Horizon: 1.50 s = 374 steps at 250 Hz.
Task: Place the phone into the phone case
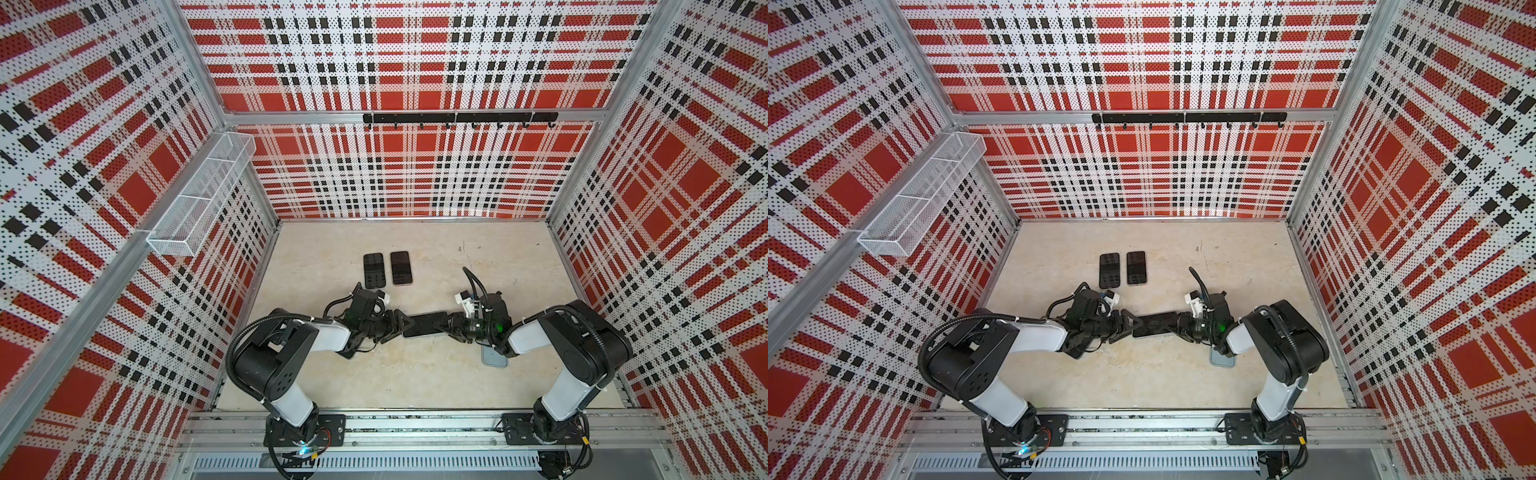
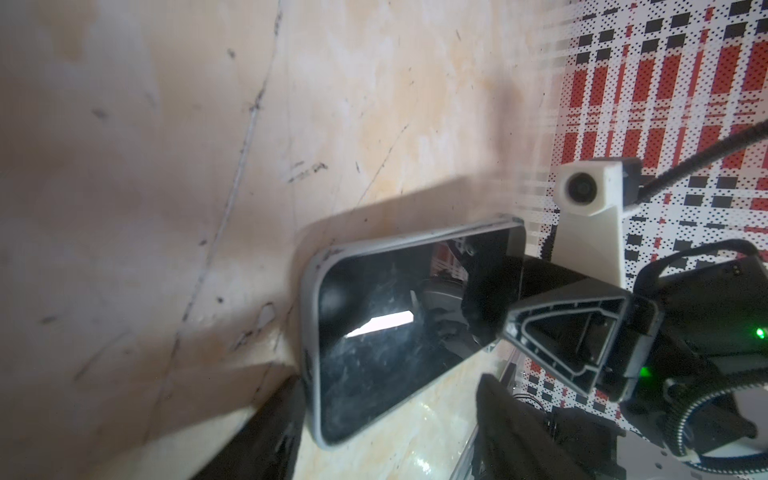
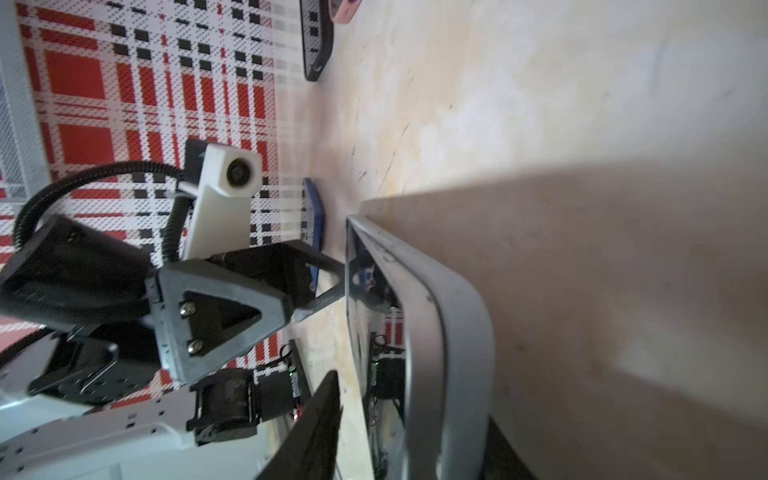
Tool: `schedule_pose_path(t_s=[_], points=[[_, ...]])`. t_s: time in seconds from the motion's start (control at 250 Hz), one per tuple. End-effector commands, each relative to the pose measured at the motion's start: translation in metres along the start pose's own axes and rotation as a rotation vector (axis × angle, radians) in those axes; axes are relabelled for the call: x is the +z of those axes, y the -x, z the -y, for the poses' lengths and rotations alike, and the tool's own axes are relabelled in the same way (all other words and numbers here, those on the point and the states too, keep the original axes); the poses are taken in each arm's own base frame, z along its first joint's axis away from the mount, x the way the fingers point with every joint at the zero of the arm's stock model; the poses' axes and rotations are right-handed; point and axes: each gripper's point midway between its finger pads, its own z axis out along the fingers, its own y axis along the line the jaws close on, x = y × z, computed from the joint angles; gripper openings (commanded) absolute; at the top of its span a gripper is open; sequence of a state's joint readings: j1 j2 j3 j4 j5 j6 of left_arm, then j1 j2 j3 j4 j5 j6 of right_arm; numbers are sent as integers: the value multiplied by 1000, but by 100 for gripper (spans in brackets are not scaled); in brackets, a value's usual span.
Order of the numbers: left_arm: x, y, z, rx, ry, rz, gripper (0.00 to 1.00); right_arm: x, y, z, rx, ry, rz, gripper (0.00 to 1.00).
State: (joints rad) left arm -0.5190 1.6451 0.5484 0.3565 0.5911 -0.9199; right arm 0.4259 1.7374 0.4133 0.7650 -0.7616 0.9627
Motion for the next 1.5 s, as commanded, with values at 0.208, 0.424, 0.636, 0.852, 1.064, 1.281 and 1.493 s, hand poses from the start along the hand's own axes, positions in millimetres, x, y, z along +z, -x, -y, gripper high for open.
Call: schedule_pose_path(t_s=[0.208,0.424,0.636,0.852,1.064,1.281,1.493], points=[[3,-19,-24,-58,68,-48,68,-13,18,-42,-72,213,105,34],[2,-18,-24,-59,70,-43,68,-16,18,-34,-80,152,118,31],[3,-19,-23,-56,69,-43,68,-16,16,-24,-86,70,105,21],[4,-18,-23,-54,68,-46,68,-20,13,-11,-103,-55,87,8],[4,-17,-20,-50,62,-45,68,-29,17,-21,-157,-106,88,7],[-16,8,7,-17,-11,36,70,-46,31,-70,-252,-55,122,8],[-77,56,78,133,-193,212,81,-76,46,-131,-324,15,163,8]])
